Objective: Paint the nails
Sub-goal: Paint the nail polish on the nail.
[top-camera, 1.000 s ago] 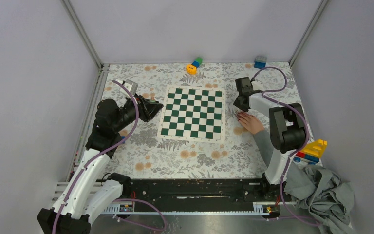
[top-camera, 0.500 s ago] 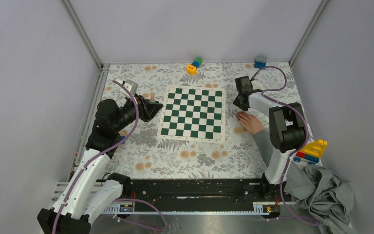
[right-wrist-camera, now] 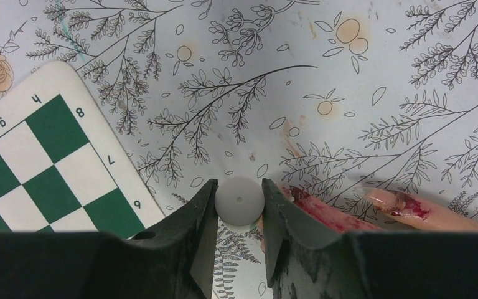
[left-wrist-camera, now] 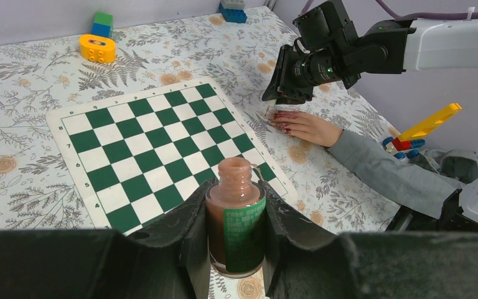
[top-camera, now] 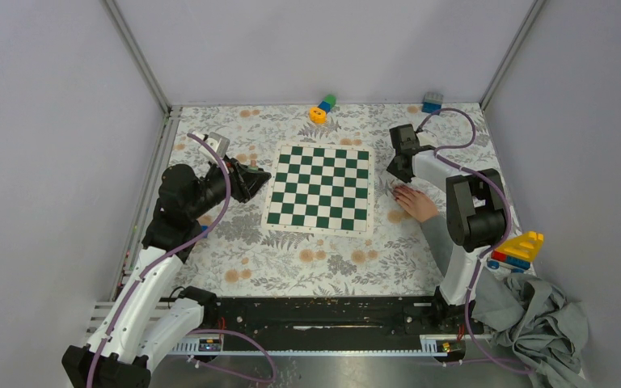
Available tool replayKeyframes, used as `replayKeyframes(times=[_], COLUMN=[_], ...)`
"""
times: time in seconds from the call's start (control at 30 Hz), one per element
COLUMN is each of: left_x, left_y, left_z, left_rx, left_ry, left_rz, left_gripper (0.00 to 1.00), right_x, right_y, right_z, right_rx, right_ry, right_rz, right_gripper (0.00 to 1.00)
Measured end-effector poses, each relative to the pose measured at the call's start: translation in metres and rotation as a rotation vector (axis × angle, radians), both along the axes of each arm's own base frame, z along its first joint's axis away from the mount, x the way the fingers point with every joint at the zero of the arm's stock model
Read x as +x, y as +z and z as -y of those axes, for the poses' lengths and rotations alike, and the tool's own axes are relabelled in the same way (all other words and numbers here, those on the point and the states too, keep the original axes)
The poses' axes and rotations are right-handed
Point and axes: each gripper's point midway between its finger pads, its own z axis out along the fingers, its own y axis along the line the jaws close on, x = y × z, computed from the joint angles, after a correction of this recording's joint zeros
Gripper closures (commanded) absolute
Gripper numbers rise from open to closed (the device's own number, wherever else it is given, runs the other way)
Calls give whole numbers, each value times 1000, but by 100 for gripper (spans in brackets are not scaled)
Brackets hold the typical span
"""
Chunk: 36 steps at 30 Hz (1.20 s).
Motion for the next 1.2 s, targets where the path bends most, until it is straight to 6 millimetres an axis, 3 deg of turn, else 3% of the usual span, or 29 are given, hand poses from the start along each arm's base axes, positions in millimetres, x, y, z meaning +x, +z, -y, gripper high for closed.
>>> replayKeyframes(times=[1.2], left_x=[-2], left_y=[2], left_z=[-1], left_rx=[0], left_ry=[5], left_rz=[4], left_gripper=[100], right_x=[-9], right_y=[-2], right_z=[7], right_rx=[-49], right_ry=[-17], right_rz=[-32], right_gripper=[100])
